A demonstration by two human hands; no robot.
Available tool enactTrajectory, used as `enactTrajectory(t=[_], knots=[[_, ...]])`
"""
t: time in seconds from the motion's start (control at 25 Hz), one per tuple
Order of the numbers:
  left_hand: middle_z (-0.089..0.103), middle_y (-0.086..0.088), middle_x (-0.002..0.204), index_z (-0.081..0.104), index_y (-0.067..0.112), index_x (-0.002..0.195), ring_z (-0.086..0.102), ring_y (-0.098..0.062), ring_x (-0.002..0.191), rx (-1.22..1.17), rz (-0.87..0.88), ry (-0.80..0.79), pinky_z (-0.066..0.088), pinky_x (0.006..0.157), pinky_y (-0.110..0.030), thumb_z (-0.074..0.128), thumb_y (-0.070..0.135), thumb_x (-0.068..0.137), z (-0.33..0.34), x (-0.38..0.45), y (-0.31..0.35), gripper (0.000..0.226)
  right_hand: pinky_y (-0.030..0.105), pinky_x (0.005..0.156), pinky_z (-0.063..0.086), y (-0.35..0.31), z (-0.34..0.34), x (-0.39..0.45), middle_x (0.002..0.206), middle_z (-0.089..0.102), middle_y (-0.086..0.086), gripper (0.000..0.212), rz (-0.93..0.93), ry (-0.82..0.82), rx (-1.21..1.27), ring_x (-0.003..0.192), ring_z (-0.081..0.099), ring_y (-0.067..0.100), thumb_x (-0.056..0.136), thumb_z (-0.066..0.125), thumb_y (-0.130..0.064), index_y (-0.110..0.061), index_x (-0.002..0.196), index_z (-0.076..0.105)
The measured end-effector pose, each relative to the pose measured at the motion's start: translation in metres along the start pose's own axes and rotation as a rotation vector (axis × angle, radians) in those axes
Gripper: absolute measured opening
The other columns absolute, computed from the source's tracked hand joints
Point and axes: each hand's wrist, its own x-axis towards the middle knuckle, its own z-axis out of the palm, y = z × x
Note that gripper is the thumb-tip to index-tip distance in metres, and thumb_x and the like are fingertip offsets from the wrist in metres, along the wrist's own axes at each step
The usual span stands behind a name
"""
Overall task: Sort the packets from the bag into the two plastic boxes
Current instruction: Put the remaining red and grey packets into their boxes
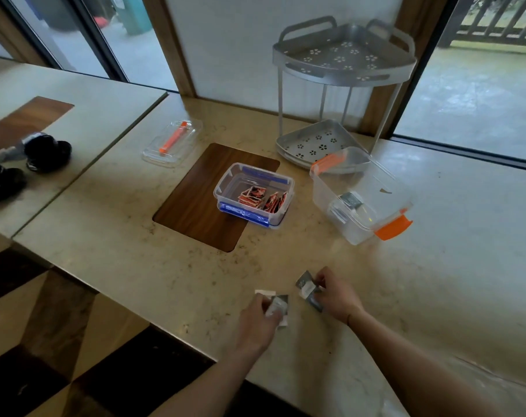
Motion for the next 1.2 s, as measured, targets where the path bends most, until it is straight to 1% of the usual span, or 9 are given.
enactTrajectory(t=[0.08, 0.16, 0.24, 0.4, 0.56, 0.64, 0.76, 0.92, 1.2], knots=[[0.065, 0.008, 0.092, 0.055, 0.022, 0.098, 0.057, -0.001, 0.074, -0.082, -0.057, 0.044, 0.040, 0.058, -0.020, 0.068, 0.025, 0.084, -0.010, 0.002, 0.001, 0.019, 0.040, 0.076, 0.054, 0.010, -0.002, -0.006, 0.105, 0.065, 0.004, 0.034, 0.031, -0.001, 0.071, 0.091, 0.061, 0.023, 0.082, 0.062, -0.014, -0.025, 0.113, 0.053], [0.064, 0.007, 0.099, 0.053, 0.020, 0.105, 0.055, -0.008, 0.077, -0.034, -0.101, 0.089, 0.038, 0.064, -0.023, 0.068, 0.021, 0.084, -0.016, 0.006, 0.000, 0.026, 0.039, 0.078, 0.055, 0.020, -0.004, -0.013, 0.110, 0.065, 0.003, 0.039, 0.046, 0.007, 0.088, 0.096, 0.061, 0.022, 0.081, 0.062, -0.015, -0.025, 0.119, 0.054], [0.067, 0.001, 0.108, 0.057, 0.016, 0.111, 0.054, -0.013, 0.082, 0.063, -0.119, 0.087, 0.038, 0.070, -0.026, 0.067, 0.024, 0.083, -0.016, 0.010, -0.003, 0.031, 0.039, 0.076, 0.055, 0.028, -0.007, -0.019, 0.105, 0.065, 0.003, 0.032, 0.056, 0.012, 0.071, 0.091, 0.060, 0.021, 0.082, 0.061, -0.016, -0.023, 0.113, 0.057], [0.070, 0.001, 0.103, 0.063, 0.025, 0.110, 0.063, -0.020, 0.085, 0.207, -0.095, 0.026, 0.047, 0.073, -0.029, 0.059, 0.035, 0.077, -0.011, 0.009, 0.005, 0.034, 0.038, 0.068, 0.049, 0.039, -0.012, -0.034, 0.091, 0.061, 0.003, 0.018, 0.080, 0.063, 0.086, 0.082, 0.057, 0.022, 0.082, 0.061, -0.018, -0.021, 0.099, 0.056], [0.066, -0.005, 0.107, 0.059, 0.017, 0.110, 0.063, -0.026, 0.095, 0.289, -0.088, 0.017, 0.043, 0.070, -0.030, 0.061, 0.031, 0.084, -0.006, 0.012, 0.012, 0.030, 0.033, 0.060, 0.042, 0.048, -0.017, -0.045, 0.086, 0.059, 0.002, 0.016, 0.104, 0.089, 0.128, 0.079, 0.056, 0.022, 0.083, 0.062, -0.016, -0.023, 0.093, 0.051], [0.066, -0.005, 0.107, 0.060, 0.017, 0.106, 0.063, -0.025, 0.092, 0.309, -0.080, 0.026, 0.049, 0.072, -0.033, 0.064, 0.034, 0.081, -0.005, 0.015, 0.014, 0.030, 0.034, 0.063, 0.045, 0.051, -0.020, -0.047, 0.088, 0.059, 0.002, 0.017, 0.116, 0.092, 0.130, 0.082, 0.057, 0.023, 0.083, 0.063, -0.017, -0.022, 0.094, 0.052], [0.052, -0.007, 0.114, 0.058, 0.017, 0.106, 0.056, -0.028, 0.099, 0.367, -0.058, 0.032, 0.043, 0.073, -0.030, 0.066, 0.032, 0.080, -0.005, 0.021, 0.015, 0.031, 0.037, 0.073, 0.050, 0.055, -0.023, -0.050, 0.096, 0.065, 0.006, 0.021, 0.155, 0.104, 0.138, 0.089, 0.061, 0.024, 0.082, 0.066, -0.018, -0.017, 0.102, 0.058], [0.065, -0.011, 0.109, 0.059, 0.010, 0.111, 0.058, -0.023, 0.088, 0.215, -0.009, -0.059, 0.043, 0.068, -0.028, 0.072, 0.021, 0.079, -0.004, 0.028, 0.012, 0.035, 0.036, 0.076, 0.051, 0.056, -0.025, -0.053, 0.102, 0.065, 0.005, 0.025, 0.210, 0.141, 0.162, 0.090, 0.059, 0.021, 0.081, 0.068, -0.017, -0.016, 0.104, 0.058], [0.065, -0.006, 0.105, 0.057, 0.015, 0.107, 0.064, -0.017, 0.087, -0.025, 0.007, -0.233, 0.051, 0.065, -0.023, 0.073, 0.013, 0.082, -0.023, 0.056, 0.035, 0.030, 0.040, 0.077, 0.054, 0.047, -0.029, -0.046, 0.100, 0.065, 0.006, 0.020, 0.234, 0.200, 0.238, 0.087, 0.060, 0.021, 0.081, 0.066, -0.019, -0.019, 0.098, 0.055]])
